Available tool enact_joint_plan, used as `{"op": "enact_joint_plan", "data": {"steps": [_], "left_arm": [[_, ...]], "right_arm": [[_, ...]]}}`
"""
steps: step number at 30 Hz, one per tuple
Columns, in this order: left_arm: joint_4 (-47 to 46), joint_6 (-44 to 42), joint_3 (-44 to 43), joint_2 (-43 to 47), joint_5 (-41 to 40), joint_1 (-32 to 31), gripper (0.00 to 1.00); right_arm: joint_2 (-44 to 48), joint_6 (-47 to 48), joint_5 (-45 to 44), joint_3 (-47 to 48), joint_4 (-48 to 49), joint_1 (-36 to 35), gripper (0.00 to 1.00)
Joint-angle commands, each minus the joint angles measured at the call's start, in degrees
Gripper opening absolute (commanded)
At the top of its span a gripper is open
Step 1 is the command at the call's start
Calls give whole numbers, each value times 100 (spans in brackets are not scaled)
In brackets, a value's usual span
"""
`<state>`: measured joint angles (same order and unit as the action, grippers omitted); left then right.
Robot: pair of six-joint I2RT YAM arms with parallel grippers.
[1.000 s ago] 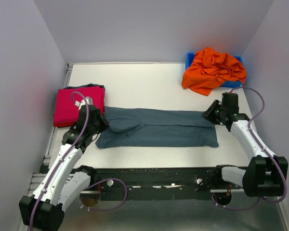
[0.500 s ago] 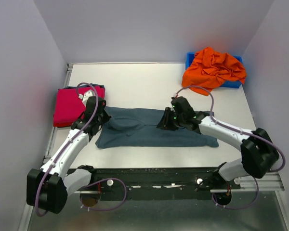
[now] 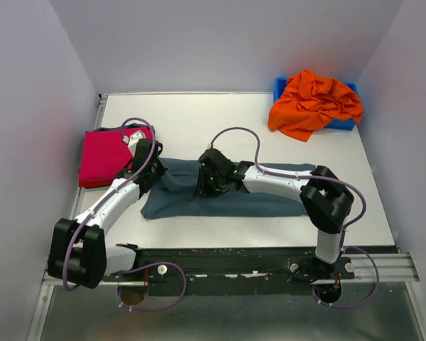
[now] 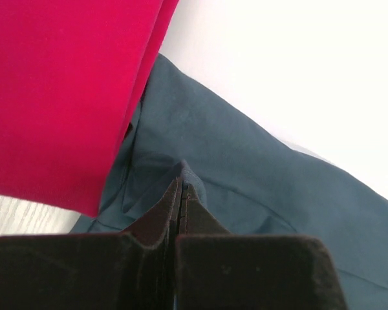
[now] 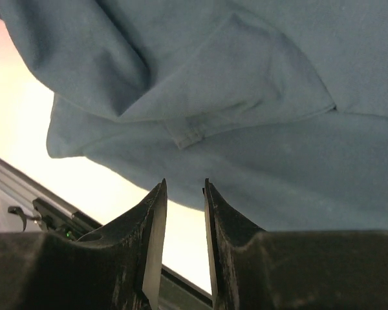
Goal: Fold and stack the t-shirts
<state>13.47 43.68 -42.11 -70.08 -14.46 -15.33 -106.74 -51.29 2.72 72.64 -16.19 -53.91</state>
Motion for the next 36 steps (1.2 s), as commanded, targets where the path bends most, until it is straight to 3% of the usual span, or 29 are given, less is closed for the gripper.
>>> {"op": "enact_joint_plan", "data": {"steps": [1,15,30,32,36], "left_arm": [[-345,-184,-227,-400,-5,83,0],[-433,-272,-500,-814,83,153,0],[-486,-281,-491,-867,233,153,0],[-486,-281,-491,-858,242,162,0],[-425,-246,-491,-796,242,162,0]], "right_arm": [[-373,-83,-492,443,-394,-93,38],[-1191,-153,-448,1032,-640,-181,38],[-1411,-364,-325,1147,-518,-260,41],[-1385,-364,-307,1112,-447,-260,39],[-1288,-426,-151,1042,-412,-260,23]]}}
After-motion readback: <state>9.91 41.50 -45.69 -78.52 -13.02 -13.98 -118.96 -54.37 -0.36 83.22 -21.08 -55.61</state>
